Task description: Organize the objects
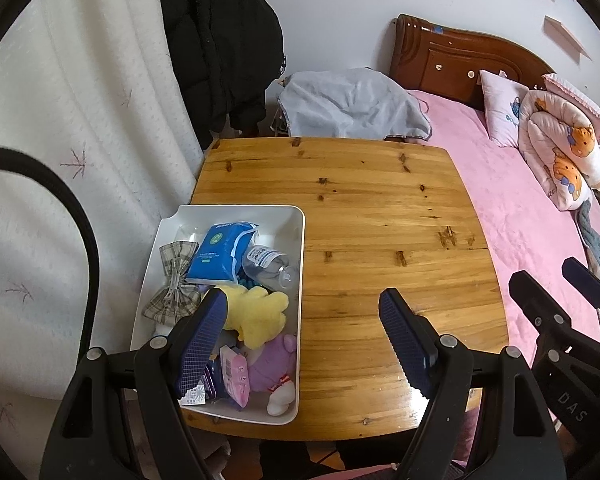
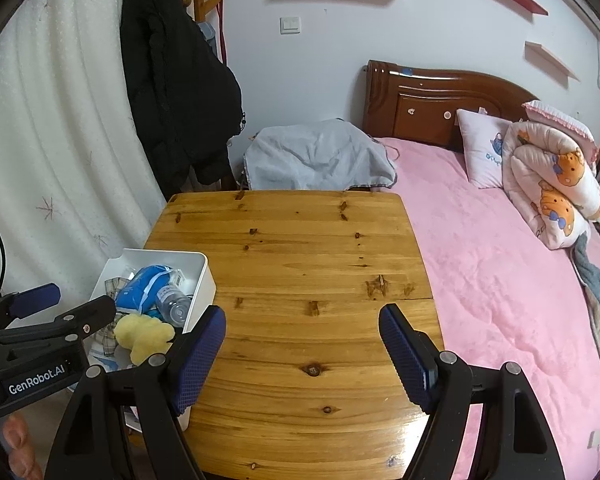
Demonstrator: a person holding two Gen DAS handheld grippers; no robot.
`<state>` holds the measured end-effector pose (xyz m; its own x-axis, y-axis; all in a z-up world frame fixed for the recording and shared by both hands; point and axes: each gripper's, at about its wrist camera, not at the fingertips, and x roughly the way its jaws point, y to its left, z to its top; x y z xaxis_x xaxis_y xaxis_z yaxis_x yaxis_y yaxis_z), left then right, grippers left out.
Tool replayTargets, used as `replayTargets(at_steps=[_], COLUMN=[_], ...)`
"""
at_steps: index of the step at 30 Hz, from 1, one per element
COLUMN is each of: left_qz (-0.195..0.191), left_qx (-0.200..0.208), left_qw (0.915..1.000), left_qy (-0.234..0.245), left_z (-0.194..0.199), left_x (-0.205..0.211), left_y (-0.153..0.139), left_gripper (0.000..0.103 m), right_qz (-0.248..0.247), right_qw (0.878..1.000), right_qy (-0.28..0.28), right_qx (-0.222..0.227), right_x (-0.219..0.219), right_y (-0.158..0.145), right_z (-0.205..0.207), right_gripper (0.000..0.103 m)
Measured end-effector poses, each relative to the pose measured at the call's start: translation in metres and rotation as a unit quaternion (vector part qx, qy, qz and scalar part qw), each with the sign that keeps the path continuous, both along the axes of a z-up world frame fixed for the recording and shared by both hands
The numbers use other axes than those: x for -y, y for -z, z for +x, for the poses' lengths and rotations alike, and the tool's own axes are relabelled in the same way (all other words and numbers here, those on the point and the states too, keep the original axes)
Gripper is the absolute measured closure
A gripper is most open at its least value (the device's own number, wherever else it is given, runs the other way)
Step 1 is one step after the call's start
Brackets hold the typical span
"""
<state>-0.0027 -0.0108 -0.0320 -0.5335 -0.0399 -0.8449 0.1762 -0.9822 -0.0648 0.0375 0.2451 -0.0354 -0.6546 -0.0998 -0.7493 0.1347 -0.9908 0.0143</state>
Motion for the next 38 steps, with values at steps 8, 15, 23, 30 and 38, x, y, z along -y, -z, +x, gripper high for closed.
replayTargets(at_steps=[8,15,23,30,38], left_qz=[0.001,0.003,0.004,0.001,0.007], left_qx=[0.005,0.006,0.009,0.006,0.005], left_qw=[1.0,0.9999,0.9998,0.9998,0.9998], left_qy=[0.008,0.011,0.014,0.019,0.02], left_z=[-0.0039,-0.0051,-0.006,-0.0056,-0.0055], left_x=[-0.0009,-0.001,-0.0012,-0.0021,0.0004], left_y=[0.0026,0.0031,0.0043,0.0039,0.0058], left_gripper=[0.022,0.022,0.022,0.022,0.023], right_qz=[0.006,0.008,0.006,0.003,0.002], right_qw=[1.0,1.0,1.0,1.0,1.0], right_qy=[-0.002,-0.003,-0.002,0.0,-0.001], right_qx=[-0.003,-0.002,0.002,0.007,0.009], right_x=[0.0028,0.0028,0.0009,-0.0037,-0.0048], right_y=[0.0001,0.0005,0.0027,0.0055,0.0054], right_z=[-0.002,-0.0015,0.0002,0.0,0.0], right_gripper=[0.023,0.023,0.023,0.023,0.023])
